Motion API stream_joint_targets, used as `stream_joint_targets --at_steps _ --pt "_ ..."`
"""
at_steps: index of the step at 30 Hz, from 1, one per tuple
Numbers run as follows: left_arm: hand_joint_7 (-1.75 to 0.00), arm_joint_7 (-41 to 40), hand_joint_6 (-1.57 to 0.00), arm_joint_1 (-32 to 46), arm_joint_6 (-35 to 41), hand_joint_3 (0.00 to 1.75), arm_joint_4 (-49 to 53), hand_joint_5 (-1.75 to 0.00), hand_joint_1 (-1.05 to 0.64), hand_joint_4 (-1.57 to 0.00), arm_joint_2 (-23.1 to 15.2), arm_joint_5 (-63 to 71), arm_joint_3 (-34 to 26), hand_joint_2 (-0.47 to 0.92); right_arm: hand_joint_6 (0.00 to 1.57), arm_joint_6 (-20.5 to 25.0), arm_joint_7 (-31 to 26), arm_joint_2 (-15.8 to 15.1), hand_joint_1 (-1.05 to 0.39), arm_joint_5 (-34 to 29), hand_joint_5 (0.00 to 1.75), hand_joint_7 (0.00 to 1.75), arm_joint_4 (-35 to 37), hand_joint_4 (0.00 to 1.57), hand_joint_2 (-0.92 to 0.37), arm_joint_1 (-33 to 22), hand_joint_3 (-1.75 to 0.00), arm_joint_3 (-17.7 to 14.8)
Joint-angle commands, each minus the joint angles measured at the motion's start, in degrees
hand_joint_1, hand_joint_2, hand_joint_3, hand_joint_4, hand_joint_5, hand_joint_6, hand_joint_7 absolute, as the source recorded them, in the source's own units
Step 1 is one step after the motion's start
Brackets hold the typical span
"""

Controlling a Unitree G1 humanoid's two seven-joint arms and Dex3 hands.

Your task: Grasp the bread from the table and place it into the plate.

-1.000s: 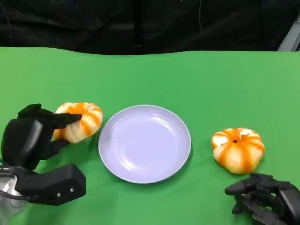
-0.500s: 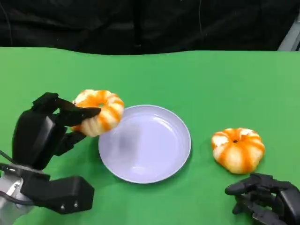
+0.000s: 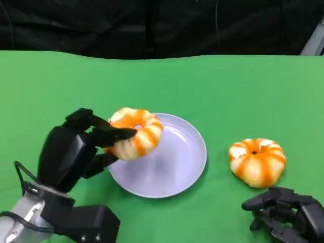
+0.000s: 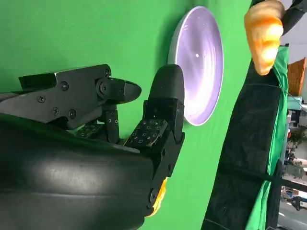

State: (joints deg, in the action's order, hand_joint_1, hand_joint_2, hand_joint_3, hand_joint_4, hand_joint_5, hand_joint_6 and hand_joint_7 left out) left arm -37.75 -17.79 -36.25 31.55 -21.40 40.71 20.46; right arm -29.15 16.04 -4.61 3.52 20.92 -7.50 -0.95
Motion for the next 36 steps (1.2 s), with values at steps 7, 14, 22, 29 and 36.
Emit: stream_joint_targets --at_steps 7,14,22,29,36 --pt "-0.02 0.72 -1.28 -1.89 -0.59 0.01 4.39 -1.11 0.02 -0.68 3.20 2.49 2.44 0.84 0.89 -0.79 -1.19 -0.22 0.02 -0.92 1.31 0.75 -0.26 0.73 -0.92 -0.10 -0.37 0.19" --pt "-0.02 -0.09 -1.28 -3.78 -1.26 0.01 8.81 -1.10 0.02 -0.68 4.45 3.20 3.18 0.85 0.90 -0.82 -1.31 -0.10 0.03 -0.87 1.32 0.75 -0.36 0.73 -0.92 -0.17 -0.38 0.29" --pt "0.00 -2.18 -1.26 -9.76 -2.16 0.02 21.44 -1.10 0.01 -0.67 7.30 3.96 5.60 0.87 0.89 -0.50 -1.86 -0.04 0.02 -1.38 1.31 0.75 -1.47 0.73 -0.92 -0.73 -0.38 0.64" --pt "0.00 -0.38 -1.11 -11.86 0.65 0.00 23.36 -0.82 -0.14 -0.65 6.64 4.81 7.13 0.86 0.89 -0.41 -2.05 0.02 0.01 -1.25 1.31 0.75 -1.67 0.73 -0.92 -0.92 -0.38 0.81" --pt "0.00 1.28 -0.77 -11.17 2.17 0.06 21.02 -0.08 -0.50 -0.82 5.71 4.81 7.90 0.90 0.90 -0.72 -1.76 -0.03 0.02 -0.84 1.32 0.75 -1.24 0.74 -0.92 -0.82 -0.39 0.82"
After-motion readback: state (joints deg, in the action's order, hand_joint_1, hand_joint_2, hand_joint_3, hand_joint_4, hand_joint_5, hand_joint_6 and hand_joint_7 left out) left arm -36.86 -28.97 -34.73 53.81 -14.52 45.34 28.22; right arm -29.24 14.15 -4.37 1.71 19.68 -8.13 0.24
